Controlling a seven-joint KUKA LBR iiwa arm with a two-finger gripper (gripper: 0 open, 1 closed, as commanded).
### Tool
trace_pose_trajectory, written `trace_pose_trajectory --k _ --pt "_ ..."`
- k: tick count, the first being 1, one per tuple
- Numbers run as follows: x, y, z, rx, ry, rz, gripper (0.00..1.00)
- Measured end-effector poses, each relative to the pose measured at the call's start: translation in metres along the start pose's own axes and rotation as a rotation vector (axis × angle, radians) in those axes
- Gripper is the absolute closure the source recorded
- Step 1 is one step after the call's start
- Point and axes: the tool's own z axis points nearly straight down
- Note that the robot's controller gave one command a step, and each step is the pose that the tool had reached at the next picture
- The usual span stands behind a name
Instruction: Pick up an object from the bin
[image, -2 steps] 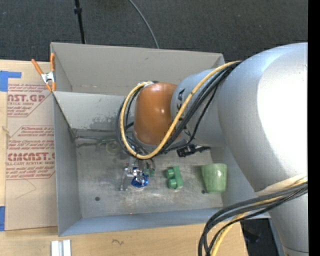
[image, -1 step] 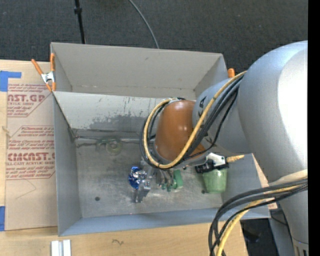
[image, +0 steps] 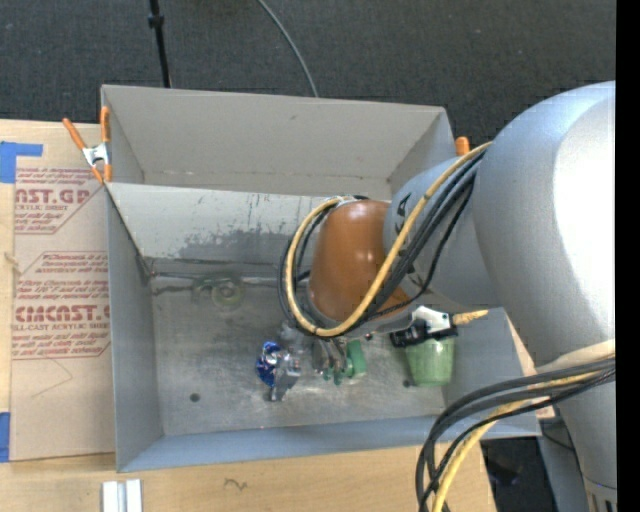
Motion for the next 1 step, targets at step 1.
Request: trace_pose_trajectory --k 1 --pt "0.0233 -0.0204 -0.1176 0.005 -0.001 -0.277 1.0"
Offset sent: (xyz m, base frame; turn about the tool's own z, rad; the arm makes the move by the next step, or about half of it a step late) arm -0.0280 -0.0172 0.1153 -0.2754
